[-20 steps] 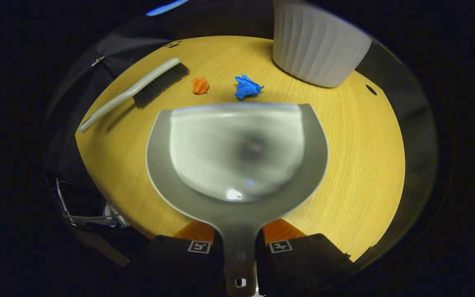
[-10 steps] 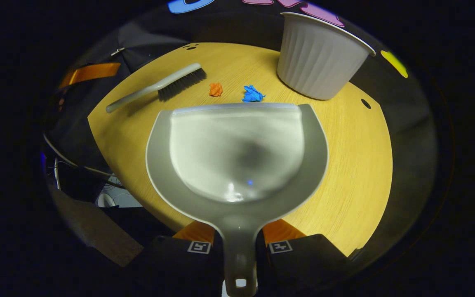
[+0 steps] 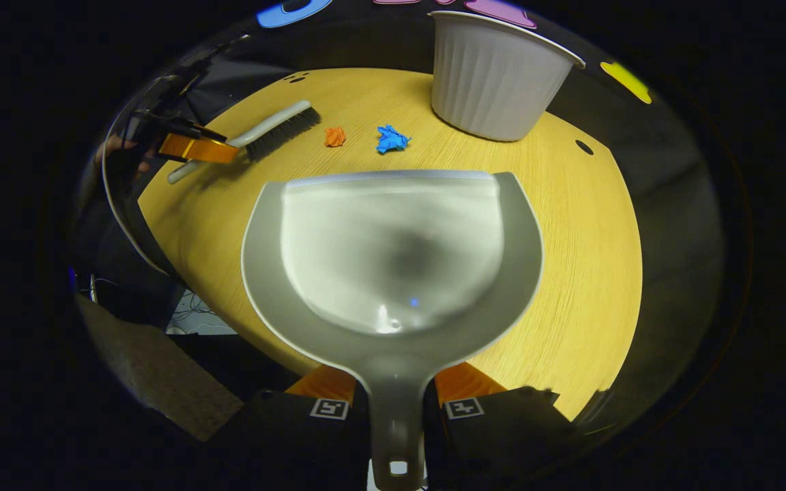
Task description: Pick up the small broom and dustpan from the desktop, sweep the trash into the dustpan with the broom, and then empty the trash into the garbage bin.
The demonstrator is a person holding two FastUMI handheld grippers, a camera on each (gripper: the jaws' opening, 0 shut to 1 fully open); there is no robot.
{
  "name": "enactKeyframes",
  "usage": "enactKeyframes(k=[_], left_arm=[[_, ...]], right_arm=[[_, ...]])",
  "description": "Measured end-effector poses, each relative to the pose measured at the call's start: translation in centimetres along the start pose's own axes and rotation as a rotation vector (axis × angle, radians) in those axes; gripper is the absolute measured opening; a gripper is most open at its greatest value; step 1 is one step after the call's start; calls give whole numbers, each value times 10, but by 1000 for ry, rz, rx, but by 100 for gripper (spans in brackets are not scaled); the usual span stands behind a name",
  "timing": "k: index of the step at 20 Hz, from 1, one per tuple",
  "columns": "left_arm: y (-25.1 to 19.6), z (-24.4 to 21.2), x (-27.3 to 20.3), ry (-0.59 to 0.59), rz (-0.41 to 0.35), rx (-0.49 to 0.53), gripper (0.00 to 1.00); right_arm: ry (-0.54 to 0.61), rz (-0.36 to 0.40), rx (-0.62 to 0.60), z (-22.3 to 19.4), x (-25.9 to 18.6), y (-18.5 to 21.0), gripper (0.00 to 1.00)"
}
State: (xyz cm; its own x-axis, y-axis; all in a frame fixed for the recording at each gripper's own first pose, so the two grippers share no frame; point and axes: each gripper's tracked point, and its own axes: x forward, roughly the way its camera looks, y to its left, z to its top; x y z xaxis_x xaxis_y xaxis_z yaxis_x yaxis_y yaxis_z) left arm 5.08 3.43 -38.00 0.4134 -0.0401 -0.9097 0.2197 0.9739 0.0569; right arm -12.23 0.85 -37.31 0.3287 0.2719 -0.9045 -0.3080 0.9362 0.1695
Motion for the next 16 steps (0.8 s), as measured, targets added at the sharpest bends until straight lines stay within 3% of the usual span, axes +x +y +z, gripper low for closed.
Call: enactKeyframes(k=[3,4,7,11,14,16], left_arm=[[-3,-6,19,51,-14,-35,80],[-3,-4,22,54,-13,-40,72],[-5,-5,31,83,-9,-32,61],[-9,3,39,82,-2,-12,50],[-12,7,41,87,-3,-7,37],[-11,8,42,92,-1,5,30]], right_arm=[[3,0,-7,0,-2,-3,36],[5,0,-10,1,-2,-4,36],[27,8,-27,5,-1,-3,40],[48,19,-70,11,1,-5,32],[70,33,-93,16,3,-6,36],[92,50,-115,18,3,-8,32]])
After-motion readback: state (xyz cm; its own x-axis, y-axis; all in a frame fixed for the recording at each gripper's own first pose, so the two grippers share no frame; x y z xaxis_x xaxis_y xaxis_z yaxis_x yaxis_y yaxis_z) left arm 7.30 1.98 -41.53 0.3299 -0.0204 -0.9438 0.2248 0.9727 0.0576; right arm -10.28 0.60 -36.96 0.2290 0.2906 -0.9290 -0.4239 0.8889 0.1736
